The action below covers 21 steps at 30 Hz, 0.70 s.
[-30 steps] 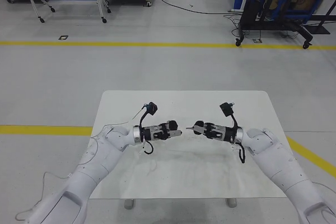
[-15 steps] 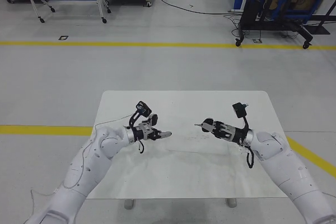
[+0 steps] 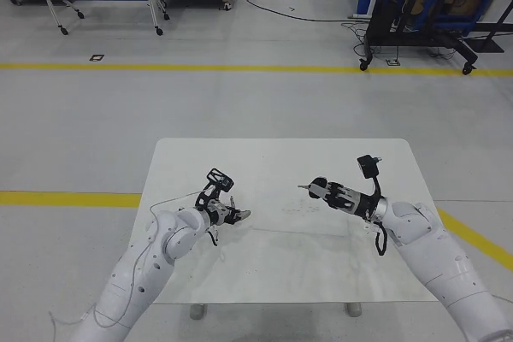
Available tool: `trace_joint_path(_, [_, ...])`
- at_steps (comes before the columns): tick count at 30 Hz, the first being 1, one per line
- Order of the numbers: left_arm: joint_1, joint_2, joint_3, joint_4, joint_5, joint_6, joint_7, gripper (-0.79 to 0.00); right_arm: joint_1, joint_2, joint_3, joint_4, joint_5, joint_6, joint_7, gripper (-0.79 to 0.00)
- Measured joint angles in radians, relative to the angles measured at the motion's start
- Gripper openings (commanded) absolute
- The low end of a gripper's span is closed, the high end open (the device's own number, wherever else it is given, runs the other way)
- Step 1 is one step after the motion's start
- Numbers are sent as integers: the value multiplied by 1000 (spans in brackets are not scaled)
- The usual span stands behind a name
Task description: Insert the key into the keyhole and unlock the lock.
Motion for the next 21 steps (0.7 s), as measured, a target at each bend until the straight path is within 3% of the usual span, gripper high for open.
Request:
trace_joint_path(5, [-38, -12, 26, 51, -3, 17, -21, -80, 0, 0, 0, 0, 0, 0, 0, -785])
trace_joint_path(9, [-56, -20, 44, 80, 0, 24, -18, -339, 0, 0, 0, 0, 0, 0, 0, -785])
trace_joint_path(18, [-72, -27, 53, 104, 21, 46, -34, -505, 0, 0, 0, 0, 0, 0, 0, -785])
trace_joint_path(21, [-74, -30, 56, 109, 29, 54, -34, -505, 0, 0, 0, 0, 0, 0, 0, -785])
